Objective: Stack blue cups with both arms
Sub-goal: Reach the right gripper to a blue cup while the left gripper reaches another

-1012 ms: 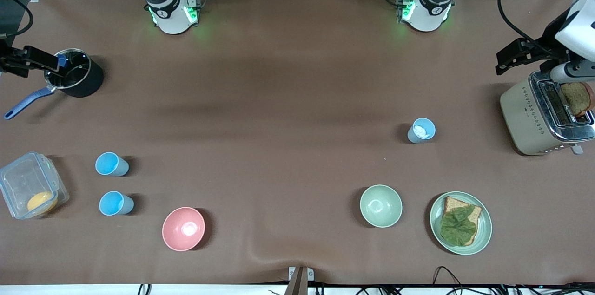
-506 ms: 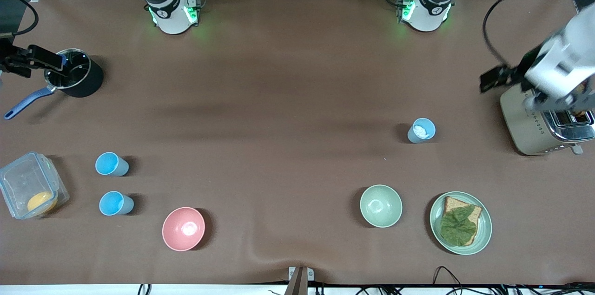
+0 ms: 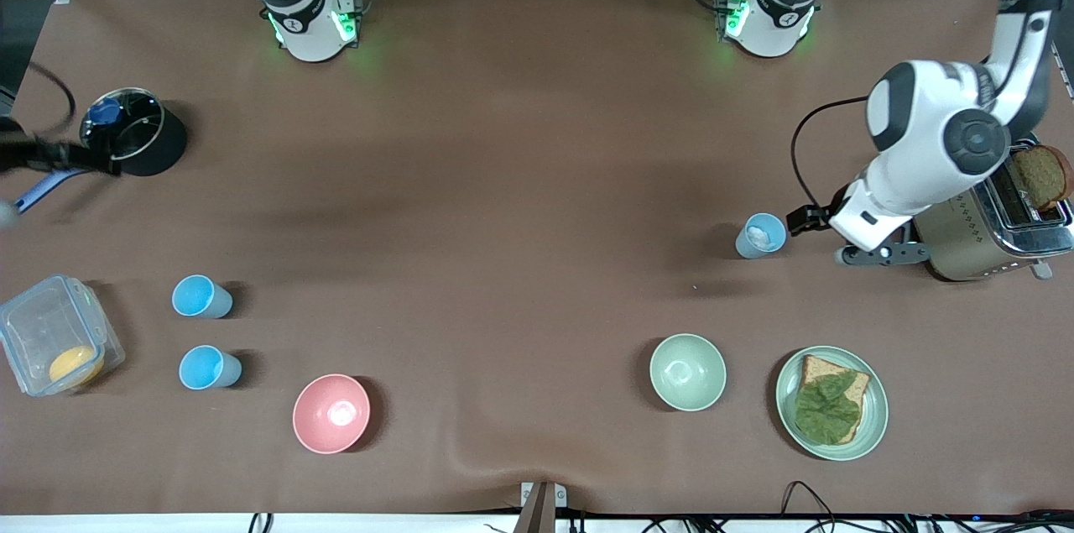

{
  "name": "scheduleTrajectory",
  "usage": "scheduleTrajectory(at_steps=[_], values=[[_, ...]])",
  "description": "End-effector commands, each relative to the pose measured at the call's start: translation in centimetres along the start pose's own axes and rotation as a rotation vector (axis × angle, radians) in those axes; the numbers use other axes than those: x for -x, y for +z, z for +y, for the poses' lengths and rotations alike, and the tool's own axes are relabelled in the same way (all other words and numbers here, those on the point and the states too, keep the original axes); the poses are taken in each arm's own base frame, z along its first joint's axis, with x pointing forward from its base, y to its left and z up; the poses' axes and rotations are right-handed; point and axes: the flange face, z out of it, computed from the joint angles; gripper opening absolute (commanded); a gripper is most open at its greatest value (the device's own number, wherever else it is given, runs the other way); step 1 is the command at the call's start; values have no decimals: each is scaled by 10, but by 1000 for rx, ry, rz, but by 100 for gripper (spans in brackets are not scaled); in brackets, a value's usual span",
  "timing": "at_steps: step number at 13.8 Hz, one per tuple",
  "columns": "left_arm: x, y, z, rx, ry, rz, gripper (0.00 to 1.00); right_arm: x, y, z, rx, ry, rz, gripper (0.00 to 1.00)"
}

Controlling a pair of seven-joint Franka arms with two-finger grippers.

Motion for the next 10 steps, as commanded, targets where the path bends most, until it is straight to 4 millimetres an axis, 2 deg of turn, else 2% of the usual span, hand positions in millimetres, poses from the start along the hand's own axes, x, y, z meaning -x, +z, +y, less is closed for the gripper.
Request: scheduleTrajectory(at_steps=[1,2,3,5,7,9,10], values=[[0,35,1,7,-12,2,90,-33,40,34,-139,45,-63,100],[-2,45,1,11,-12,15,85,-50,61,37,-157,52,-65,100],[-1,59,3,12,-8,9,85,-69,80,30,-125,41,-44,100],[3,71,7,13,-1,4,85,-97,125,17,-42,12,-69,100],[9,77,9,12,4,-11,85,-105,136,8,-28,-3,-26,100],[13,79,10,11,8,-18,85,-113,172,9,-21,-3,28,100],[14,80,11,11,8,-20,81,-112,177,9,-19,-5,31,100]])
